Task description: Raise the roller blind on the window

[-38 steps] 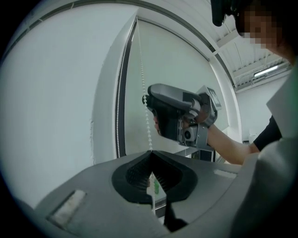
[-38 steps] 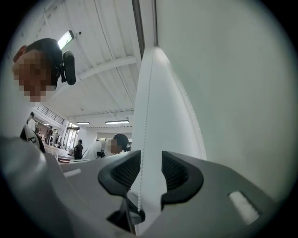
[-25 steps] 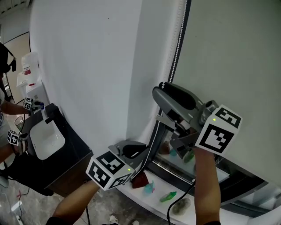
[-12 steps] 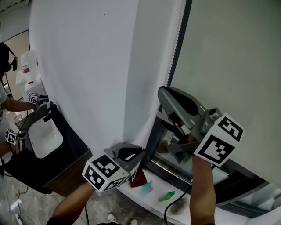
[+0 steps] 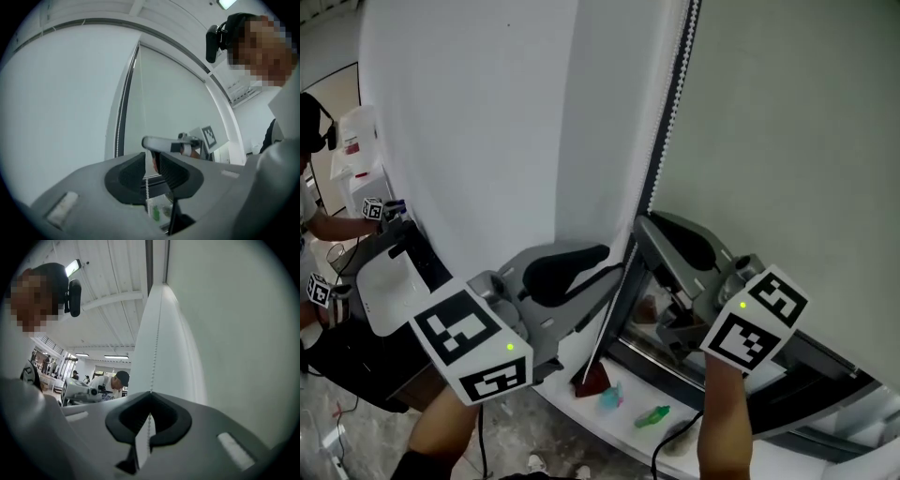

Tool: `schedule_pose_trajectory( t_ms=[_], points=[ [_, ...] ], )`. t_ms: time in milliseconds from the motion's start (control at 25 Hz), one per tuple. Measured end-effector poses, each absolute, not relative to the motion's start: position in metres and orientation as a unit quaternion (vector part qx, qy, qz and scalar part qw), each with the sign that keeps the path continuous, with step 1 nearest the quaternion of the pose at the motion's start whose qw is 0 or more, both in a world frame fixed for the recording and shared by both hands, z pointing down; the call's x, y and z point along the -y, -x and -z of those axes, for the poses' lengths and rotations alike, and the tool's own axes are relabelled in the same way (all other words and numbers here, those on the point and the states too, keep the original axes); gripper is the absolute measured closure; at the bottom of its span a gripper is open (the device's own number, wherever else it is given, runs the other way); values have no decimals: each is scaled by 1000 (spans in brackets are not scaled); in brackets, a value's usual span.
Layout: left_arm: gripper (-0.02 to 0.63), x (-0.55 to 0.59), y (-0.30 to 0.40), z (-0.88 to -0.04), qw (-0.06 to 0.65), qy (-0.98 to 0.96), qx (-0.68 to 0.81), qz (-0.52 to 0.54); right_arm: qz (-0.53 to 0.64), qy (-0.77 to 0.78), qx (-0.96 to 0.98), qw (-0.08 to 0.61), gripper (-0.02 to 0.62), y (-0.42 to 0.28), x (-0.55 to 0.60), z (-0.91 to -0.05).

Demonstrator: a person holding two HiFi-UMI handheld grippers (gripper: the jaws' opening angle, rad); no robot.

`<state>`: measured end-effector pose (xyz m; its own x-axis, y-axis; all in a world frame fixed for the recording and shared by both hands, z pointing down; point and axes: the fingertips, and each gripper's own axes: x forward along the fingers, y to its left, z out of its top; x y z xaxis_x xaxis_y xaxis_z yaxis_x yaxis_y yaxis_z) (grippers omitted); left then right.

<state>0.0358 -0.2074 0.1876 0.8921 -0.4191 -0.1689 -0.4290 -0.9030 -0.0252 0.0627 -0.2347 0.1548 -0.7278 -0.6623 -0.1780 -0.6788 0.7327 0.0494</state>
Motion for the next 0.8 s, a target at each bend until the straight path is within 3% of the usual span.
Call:
schedule_pose_trajectory(
  t_ms=[800],
  points=[
    [491,225,-69,-179,55,968,-236,-60,39,349,-934,59,589,-66,214,-294]
  ],
)
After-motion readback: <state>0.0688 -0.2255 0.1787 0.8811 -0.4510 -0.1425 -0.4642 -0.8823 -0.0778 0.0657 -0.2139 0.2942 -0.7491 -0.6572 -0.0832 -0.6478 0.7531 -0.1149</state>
